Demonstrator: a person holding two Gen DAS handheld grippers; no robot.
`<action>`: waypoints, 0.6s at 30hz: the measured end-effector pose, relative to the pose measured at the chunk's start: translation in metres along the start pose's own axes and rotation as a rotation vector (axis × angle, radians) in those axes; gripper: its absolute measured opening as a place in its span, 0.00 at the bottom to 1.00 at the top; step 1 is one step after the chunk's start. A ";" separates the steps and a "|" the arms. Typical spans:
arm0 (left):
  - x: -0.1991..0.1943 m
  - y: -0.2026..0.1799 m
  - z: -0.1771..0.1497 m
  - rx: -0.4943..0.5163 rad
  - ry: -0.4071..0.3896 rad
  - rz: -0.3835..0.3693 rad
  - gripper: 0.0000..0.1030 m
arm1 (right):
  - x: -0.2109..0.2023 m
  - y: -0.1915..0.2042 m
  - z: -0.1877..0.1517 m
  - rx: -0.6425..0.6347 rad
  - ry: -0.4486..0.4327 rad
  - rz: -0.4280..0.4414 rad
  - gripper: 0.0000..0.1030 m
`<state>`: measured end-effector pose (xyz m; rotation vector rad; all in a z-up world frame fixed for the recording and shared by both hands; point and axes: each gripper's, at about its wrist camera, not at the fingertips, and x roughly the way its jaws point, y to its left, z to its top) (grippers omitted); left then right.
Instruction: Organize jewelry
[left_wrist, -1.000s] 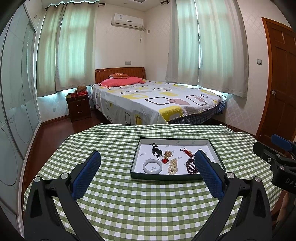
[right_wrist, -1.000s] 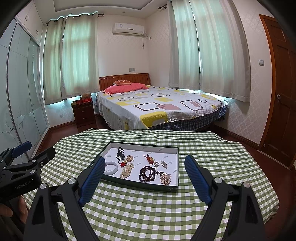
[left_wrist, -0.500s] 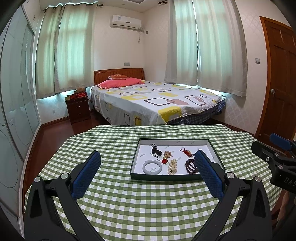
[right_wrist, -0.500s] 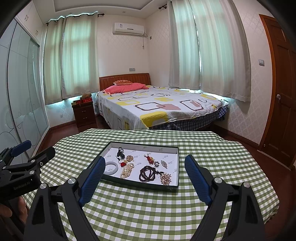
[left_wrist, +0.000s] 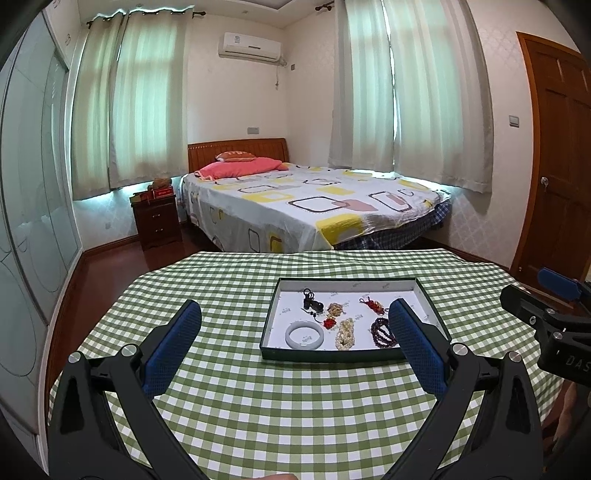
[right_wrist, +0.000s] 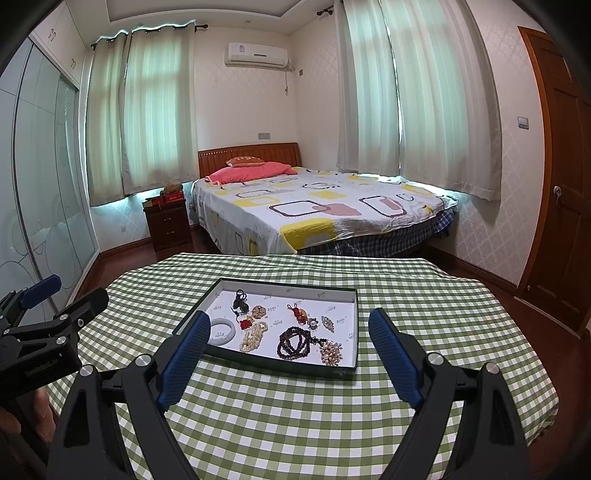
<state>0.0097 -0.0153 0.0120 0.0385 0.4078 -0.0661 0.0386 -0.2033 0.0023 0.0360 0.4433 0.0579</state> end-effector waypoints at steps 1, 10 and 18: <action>0.000 0.001 0.000 -0.005 0.002 0.004 0.96 | 0.000 0.000 0.000 0.001 0.001 0.000 0.82; 0.004 0.007 -0.003 -0.036 0.015 0.021 0.96 | 0.002 0.000 -0.002 0.004 0.006 0.003 0.82; 0.029 0.018 -0.010 -0.056 0.089 0.000 0.96 | 0.011 -0.005 -0.005 0.015 0.024 -0.003 0.82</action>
